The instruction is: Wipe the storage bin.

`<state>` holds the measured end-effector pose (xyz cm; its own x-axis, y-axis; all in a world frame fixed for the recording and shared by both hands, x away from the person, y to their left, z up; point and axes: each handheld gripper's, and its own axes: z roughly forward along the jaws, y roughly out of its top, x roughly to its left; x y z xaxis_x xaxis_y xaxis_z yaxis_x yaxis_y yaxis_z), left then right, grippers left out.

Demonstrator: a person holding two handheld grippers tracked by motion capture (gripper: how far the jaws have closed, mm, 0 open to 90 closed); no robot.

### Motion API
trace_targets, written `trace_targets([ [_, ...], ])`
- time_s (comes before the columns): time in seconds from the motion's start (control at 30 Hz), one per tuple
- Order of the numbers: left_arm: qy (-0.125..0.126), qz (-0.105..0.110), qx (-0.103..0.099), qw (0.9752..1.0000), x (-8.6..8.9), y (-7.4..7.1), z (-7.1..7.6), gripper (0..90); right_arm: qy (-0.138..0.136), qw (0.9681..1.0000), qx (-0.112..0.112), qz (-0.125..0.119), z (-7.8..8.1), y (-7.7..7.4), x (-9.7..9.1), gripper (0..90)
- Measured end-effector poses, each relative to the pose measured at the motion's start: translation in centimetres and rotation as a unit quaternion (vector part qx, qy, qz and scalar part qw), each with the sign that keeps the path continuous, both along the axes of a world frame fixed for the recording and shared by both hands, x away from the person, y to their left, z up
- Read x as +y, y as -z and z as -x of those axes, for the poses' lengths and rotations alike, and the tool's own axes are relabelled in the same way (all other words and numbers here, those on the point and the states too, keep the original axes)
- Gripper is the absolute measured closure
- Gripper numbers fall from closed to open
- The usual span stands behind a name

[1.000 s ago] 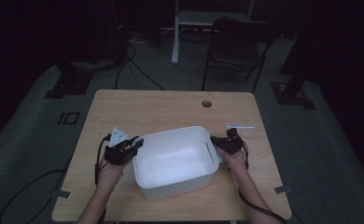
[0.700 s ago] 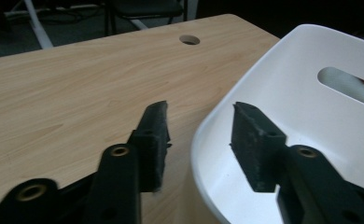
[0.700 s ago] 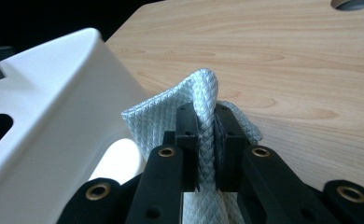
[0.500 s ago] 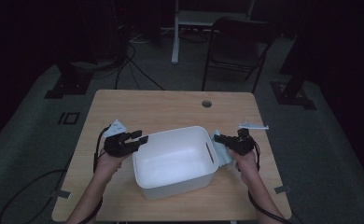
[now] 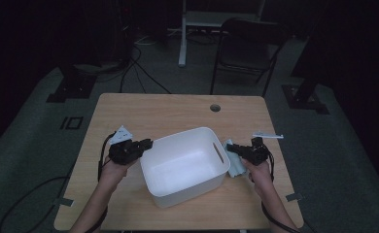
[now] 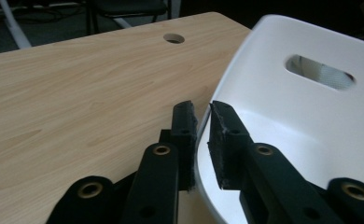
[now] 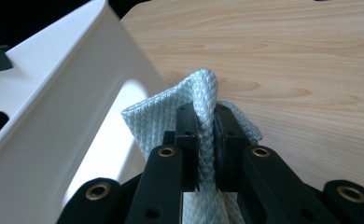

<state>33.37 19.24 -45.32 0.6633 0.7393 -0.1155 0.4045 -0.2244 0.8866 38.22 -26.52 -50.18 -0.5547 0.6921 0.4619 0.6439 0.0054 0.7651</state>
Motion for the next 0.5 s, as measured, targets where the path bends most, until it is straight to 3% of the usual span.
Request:
trace_targets([
  [0.17,-0.020,-0.015,-0.007,0.9997,-0.6,-0.1,1.0,84.6,0.012,0.9999,0.002,0.000,0.3,0.0,-1.0,82.5],
  [0.27,-0.024,-0.009,-0.001,0.9997,-0.7,-0.1,1.2,84.4,0.016,0.9999,0.003,0.004,0.5,0.2,-1.4,82.5],
  [0.5,-0.005,-0.014,0.005,0.9999,-1.4,0.1,0.2,77.6,0.018,0.9998,0.009,0.000,1.1,0.5,-2.1,82.5],
])
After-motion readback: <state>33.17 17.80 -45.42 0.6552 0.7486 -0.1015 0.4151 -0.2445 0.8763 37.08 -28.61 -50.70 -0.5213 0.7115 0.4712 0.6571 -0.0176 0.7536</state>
